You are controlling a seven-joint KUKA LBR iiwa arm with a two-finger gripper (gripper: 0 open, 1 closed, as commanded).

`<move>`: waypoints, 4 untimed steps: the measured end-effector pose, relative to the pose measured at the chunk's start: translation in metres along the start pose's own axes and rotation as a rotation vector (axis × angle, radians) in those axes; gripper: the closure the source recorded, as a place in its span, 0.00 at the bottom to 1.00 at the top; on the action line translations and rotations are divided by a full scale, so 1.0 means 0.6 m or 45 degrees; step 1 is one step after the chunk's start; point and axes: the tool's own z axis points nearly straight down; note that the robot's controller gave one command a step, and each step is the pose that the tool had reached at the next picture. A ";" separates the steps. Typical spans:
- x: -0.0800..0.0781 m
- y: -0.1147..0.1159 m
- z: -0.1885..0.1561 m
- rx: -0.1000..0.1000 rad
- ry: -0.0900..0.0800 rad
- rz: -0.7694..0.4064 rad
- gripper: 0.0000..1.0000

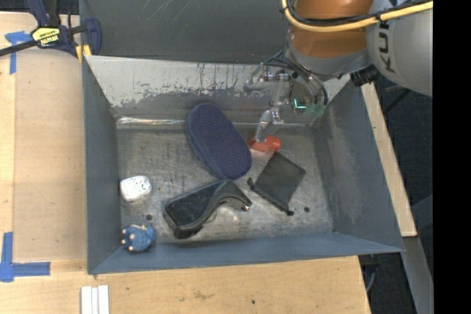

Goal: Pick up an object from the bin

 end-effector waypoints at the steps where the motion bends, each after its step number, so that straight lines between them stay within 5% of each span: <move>1: -0.013 0.035 0.201 -0.001 0.002 -0.172 0.00; 2: -0.020 0.026 0.243 -0.005 0.002 -0.121 0.00; 3: -0.020 0.026 0.240 -0.005 0.001 -0.120 1.00; 4: -0.023 -0.009 -0.118 0.002 -0.016 -0.386 1.00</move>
Offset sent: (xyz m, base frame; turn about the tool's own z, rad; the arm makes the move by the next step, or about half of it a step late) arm 0.0078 0.0214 -0.1176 -0.1356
